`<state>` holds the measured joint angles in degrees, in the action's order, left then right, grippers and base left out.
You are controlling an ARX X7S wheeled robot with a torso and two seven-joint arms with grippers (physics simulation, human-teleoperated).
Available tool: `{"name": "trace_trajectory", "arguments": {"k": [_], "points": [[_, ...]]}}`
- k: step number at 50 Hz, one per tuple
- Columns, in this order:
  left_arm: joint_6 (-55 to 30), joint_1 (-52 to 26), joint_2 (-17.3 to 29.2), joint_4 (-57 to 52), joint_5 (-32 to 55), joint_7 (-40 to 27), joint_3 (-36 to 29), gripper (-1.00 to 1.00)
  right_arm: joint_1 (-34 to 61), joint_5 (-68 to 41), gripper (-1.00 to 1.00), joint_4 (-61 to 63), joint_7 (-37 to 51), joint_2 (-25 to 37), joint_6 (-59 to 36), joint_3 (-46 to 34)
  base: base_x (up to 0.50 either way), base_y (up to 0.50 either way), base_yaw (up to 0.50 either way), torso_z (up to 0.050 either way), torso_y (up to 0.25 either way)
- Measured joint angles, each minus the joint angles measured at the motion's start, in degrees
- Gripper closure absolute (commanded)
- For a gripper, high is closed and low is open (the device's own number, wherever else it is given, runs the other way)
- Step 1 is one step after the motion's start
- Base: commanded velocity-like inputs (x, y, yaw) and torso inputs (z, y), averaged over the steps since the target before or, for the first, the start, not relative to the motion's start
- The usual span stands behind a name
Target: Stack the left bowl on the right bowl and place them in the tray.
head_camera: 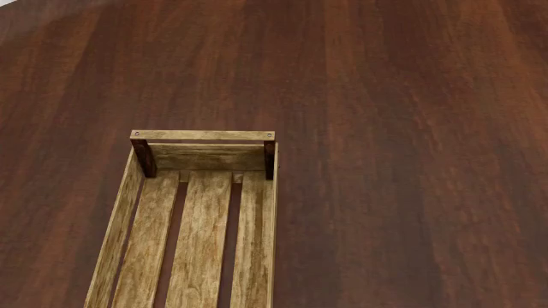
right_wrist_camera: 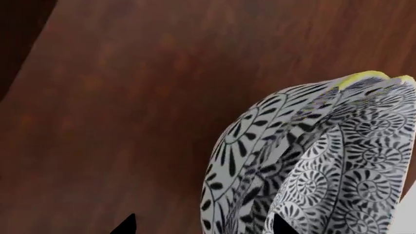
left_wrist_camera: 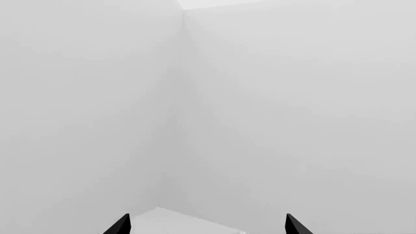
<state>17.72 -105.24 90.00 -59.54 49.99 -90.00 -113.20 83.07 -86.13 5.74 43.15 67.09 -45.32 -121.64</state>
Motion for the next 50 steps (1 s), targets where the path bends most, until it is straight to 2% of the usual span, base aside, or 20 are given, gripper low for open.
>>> {"name": "trace_trajectory", "arguments": {"k": [4, 5, 23, 37, 50], "points": [[-0.08, 0.16, 0.0, -0.09, -0.02, 0.0, 0.1, -1.0, -1.07, -0.09, -1.0, -0.68, -0.18, -0.31, 0.92, -0.06, 0.0, 0.0, 0.0, 0.0, 0.0], [-0.1, 0.2, 0.0, -0.11, -0.03, 0.0, 0.13, -1.0, -1.32, -0.15, 1.0, -0.82, -0.21, -0.36, 1.13, -0.07, 0.0, 0.0, 0.0, 0.0, 0.0], [0.24, 0.91, 0.0, -0.21, -0.45, 0.0, 0.59, -1.0, 0.16, -1.55, 1.0, 3.15, 1.81, 3.02, -0.98, 0.12, 0.0, 0.0, 0.0, 0.0, 0.0], [1.17, 1.46, 0.0, 0.12, -0.89, 0.0, 0.92, -1.0, 10.99, -4.28, 1.0, 11.23, 5.07, 5.2, -14.7, 2.61, 0.0, 0.0, 0.0, 0.0, 0.0], [2.49, 2.16, 0.0, 0.64, -1.52, 0.0, 1.05, -1.0, 23.14, -6.38, 1.0, 16.81, 4.51, 2.01, -27.89, 6.43, 0.0, 0.0, 0.0, 0.0, 0.0]]}}
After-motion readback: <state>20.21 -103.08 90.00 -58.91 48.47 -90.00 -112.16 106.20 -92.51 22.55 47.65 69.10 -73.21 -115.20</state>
